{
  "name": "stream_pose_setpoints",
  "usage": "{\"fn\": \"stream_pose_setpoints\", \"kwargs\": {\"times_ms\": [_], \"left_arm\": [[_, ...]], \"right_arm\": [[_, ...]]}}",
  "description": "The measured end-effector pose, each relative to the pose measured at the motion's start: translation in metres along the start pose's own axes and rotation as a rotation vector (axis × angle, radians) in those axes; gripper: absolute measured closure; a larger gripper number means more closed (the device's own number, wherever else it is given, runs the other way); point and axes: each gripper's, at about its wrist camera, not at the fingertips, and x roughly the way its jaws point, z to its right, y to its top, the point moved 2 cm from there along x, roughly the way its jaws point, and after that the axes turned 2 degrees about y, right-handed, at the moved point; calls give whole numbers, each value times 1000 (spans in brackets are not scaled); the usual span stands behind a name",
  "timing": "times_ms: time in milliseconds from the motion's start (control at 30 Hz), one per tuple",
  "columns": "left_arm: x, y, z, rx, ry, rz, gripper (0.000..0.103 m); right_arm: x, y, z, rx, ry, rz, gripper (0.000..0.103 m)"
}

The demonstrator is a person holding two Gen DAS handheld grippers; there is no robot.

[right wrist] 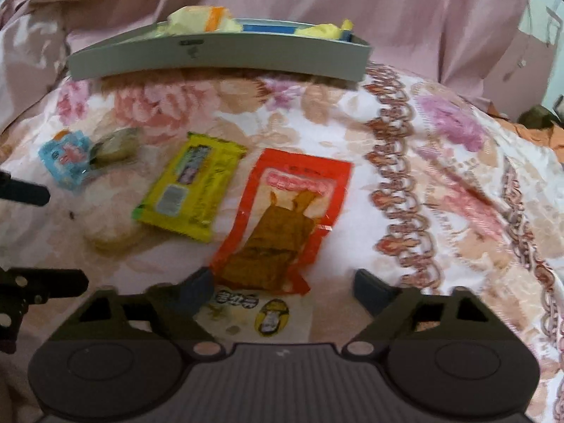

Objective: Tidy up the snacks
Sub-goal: 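Grasp the round wrapped rice cracker with the left tool while the right tool grasps the red snack packet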

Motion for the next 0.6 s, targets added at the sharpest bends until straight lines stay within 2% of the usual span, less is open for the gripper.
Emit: {"fn": "stream_pose_setpoints", "kwargs": {"times_ms": [33, 100, 367, 467, 567, 600], "left_arm": [[1, 2, 0, 5, -1, 2, 1], [5, 8, 1, 24, -5, 7, 1], [26, 29, 10, 97, -41, 6, 2], [31, 36, 14, 106, -78, -1, 3], [35, 38, 20, 146, -67, -8, 3], [37, 37, 21, 161, -57, -18, 7]], "right_arm": [[0, 1, 6, 16, 3, -5, 32], [1, 2, 14, 33, 12, -14, 35], [6, 3, 24, 89, 42, 2, 27], [7, 4, 24, 95, 51, 21, 26], [9, 4, 23, 104, 56, 35, 24], [9, 4, 23, 105, 56, 39, 23]]}}
